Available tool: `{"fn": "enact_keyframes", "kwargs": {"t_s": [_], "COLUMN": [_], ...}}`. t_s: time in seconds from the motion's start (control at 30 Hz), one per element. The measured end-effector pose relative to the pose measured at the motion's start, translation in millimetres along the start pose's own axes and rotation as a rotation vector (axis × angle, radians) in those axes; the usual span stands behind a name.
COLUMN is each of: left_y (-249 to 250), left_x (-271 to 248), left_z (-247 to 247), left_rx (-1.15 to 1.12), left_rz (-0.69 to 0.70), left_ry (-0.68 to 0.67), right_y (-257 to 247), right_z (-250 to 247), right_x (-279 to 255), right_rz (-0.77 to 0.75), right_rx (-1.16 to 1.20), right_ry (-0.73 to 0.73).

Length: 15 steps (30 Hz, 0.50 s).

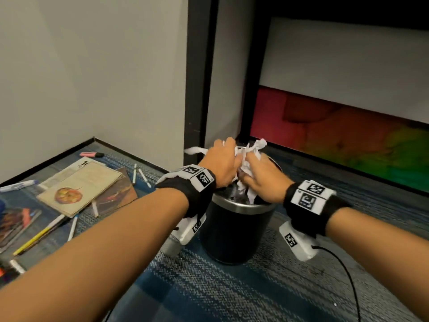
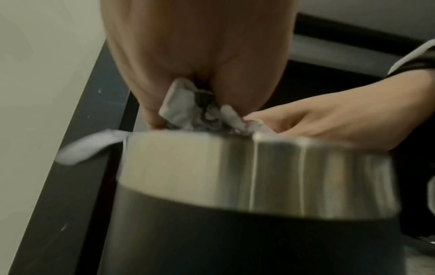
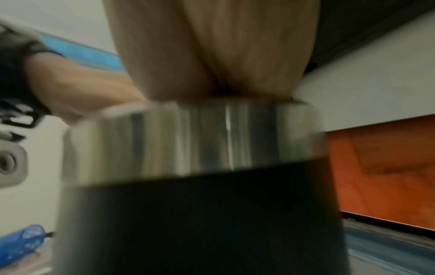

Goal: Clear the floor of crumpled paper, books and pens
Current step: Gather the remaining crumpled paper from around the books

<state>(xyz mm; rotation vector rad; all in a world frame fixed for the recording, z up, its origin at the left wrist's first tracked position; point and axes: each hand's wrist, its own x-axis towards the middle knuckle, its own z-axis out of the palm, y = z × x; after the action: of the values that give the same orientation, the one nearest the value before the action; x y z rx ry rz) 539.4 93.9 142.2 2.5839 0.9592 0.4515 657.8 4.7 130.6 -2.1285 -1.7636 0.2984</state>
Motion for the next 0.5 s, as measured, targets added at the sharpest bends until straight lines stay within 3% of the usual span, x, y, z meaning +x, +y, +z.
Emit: {"fn": "enact_keyframes", "kwargs": {"t_s": [0.13, 0.23, 0.3, 0.43, 0.5], "left_y": [8, 10, 9, 6, 3], "left_x": [4, 8, 12, 15, 14], "left_z": [16, 17, 11, -6, -16], "left_rx": [0.260, 0.265, 0.145, -0.208, -0.225], "left_rz": [-0.161, -0.195, -0.161, -0.120, -0.101], "left_ry": [-0.355, -0.454, -0.418, -0.422, -0.414], "right_y": [3, -1, -4, -11, -19], "right_z": [5, 0, -6, -20, -30], "right_x": [7, 10, 12, 17, 19], "right_rz": [0.079, 0.038, 0.007, 0.008, -0.004], "right_rx": [-0.329, -0.338, -0.321, -0.297, -0.359], "right_ry": [-0.314, -0.473, -0.458, -0.235, -0.159]}}
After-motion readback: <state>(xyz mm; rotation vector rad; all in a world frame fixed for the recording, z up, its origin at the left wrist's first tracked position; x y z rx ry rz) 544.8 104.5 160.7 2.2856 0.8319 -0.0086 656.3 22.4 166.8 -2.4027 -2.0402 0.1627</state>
